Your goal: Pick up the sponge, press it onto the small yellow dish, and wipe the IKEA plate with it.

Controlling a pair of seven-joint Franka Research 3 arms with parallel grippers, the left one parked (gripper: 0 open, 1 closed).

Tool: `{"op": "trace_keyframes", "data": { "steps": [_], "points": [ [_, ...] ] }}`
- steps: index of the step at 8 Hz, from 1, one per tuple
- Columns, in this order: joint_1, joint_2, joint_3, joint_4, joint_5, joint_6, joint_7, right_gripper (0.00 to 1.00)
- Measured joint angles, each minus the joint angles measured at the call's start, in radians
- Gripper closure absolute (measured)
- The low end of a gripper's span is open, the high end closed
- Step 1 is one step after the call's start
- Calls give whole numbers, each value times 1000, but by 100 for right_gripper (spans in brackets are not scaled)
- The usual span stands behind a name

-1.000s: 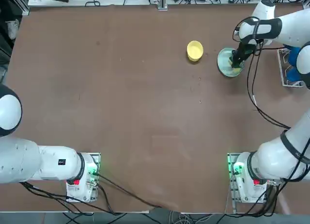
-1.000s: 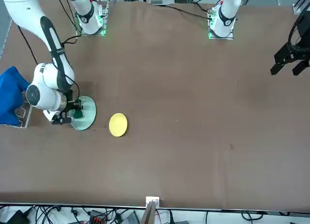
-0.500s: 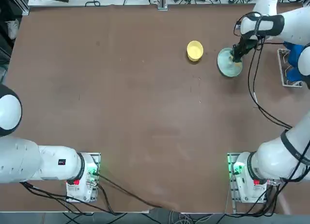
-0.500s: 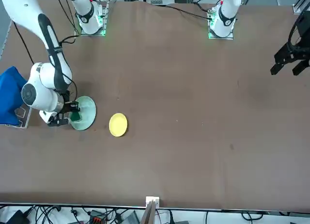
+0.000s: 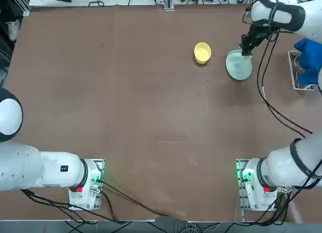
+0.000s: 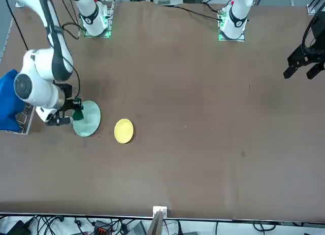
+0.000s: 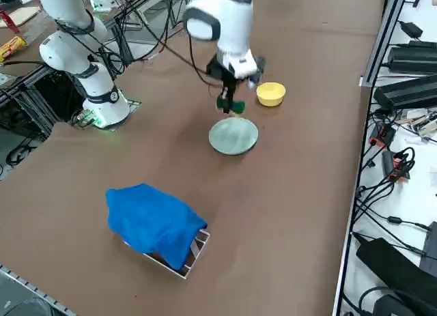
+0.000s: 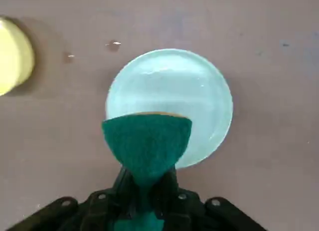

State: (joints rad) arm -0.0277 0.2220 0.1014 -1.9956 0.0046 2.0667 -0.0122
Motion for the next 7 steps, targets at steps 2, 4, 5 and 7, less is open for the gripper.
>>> {"op": "trace_keyframes", "data": {
  "steps": [2, 4, 5, 7],
  "points": [
    [71, -76, 3, -100, 4, 49, 73, 80],
    [198, -101, 7, -199, 5, 166, 239, 80],
    [261, -99, 9, -236, 5, 222, 317, 80],
    [355, -83, 10, -273, 5, 296, 441, 79]
  ]
}}
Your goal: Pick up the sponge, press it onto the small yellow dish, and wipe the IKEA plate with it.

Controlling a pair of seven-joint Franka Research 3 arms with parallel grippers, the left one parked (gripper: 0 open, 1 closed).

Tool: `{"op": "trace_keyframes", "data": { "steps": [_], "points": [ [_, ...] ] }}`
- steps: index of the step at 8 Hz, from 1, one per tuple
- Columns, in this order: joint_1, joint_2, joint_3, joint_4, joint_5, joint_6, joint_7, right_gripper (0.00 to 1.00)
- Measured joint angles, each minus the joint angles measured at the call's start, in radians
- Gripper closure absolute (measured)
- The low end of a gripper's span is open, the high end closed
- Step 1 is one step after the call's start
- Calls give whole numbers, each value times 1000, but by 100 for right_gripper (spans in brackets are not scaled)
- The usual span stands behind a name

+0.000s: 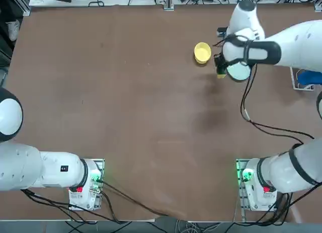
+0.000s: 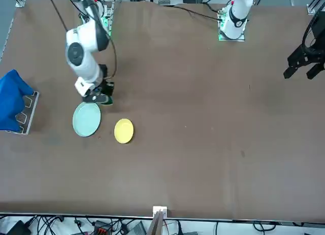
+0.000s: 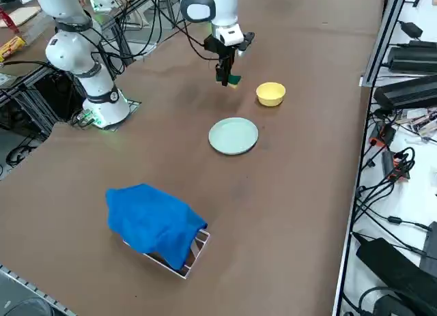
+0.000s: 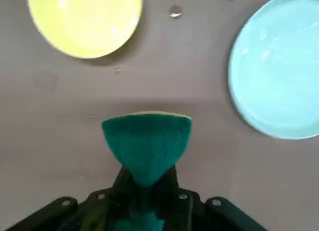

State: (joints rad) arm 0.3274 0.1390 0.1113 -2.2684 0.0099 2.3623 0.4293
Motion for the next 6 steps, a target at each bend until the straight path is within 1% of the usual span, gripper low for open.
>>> {"op": "trace_keyframes", "data": {
  "steps": [3, 6],
  "points": [
    [92, 72, 0, -23, 0, 111, 86, 78],
    [127, 158, -1, -27, 0, 176, 116, 76]
  ]
}}
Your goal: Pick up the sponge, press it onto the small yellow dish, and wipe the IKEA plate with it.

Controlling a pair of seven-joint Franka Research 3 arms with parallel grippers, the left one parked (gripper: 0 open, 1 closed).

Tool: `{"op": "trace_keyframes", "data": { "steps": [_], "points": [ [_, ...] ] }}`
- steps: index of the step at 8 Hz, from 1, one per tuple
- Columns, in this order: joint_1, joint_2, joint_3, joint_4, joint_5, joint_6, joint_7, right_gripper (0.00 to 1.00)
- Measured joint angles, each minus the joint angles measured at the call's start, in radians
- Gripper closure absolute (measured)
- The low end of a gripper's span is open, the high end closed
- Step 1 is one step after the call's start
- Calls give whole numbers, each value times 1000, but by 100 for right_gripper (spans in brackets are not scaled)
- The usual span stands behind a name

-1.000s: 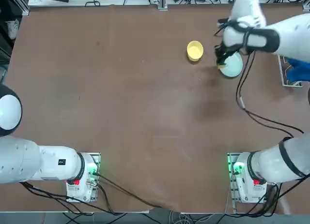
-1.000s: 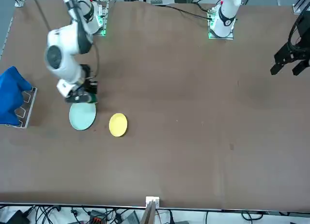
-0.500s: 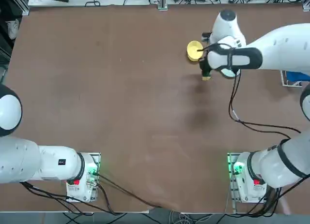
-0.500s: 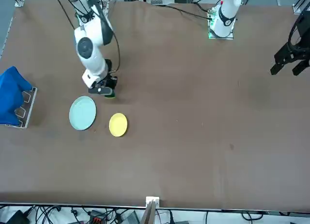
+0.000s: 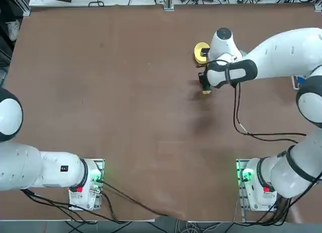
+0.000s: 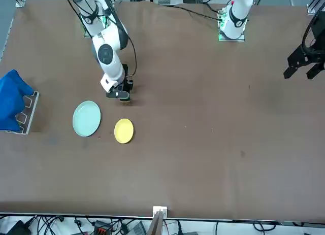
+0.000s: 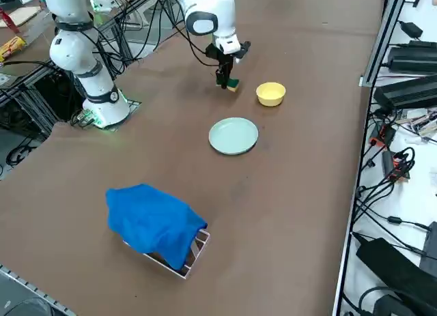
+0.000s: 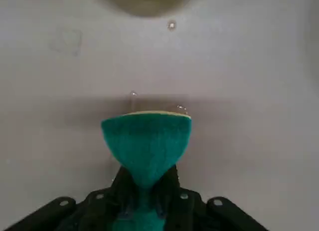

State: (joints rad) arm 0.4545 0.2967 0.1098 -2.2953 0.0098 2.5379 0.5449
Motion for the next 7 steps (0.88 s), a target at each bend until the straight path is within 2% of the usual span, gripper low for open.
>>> {"op": "trace_keyframes", "data": {
  "steps": [3, 5, 6, 7],
  "points": [
    [38, 53, -5, 0, 0, 42, 43, 72],
    [49, 61, -7, 0, 0, 46, 57, 55],
    [49, 61, -10, 0, 0, 46, 58, 53],
    [49, 61, -15, 1, 0, 46, 59, 39]
  ]
}}
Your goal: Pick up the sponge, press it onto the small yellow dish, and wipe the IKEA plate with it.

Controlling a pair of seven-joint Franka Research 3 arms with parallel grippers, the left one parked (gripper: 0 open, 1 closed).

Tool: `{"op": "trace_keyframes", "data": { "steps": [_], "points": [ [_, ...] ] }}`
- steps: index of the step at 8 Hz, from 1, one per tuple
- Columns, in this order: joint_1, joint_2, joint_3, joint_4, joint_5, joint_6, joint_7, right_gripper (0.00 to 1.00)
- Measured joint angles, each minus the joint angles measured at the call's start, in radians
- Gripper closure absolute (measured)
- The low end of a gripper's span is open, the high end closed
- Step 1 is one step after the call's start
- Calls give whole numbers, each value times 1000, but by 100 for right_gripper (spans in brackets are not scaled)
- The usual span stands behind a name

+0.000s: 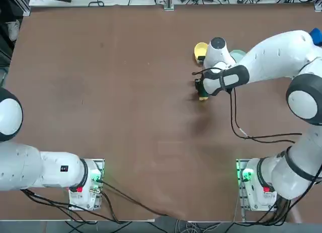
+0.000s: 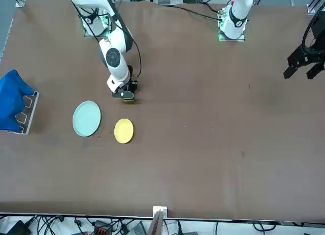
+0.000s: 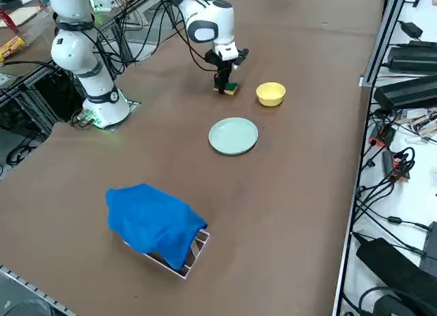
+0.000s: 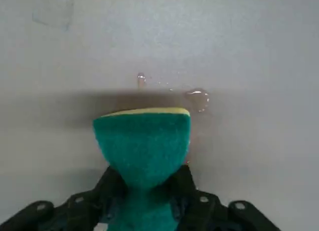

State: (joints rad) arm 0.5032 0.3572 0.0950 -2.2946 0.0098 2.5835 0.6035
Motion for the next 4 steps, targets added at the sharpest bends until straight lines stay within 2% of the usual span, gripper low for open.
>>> {"op": "trace_keyframes", "data": {
  "steps": [2, 3, 4],
  "points": [
    [-1, -5, -13, 6, 0, -3, 0, 6],
    [-2, -19, -28, 15, 0, -19, 0, 0],
    [-2, -48, -42, 27, 0, -58, 0, 0]
  ]
}}
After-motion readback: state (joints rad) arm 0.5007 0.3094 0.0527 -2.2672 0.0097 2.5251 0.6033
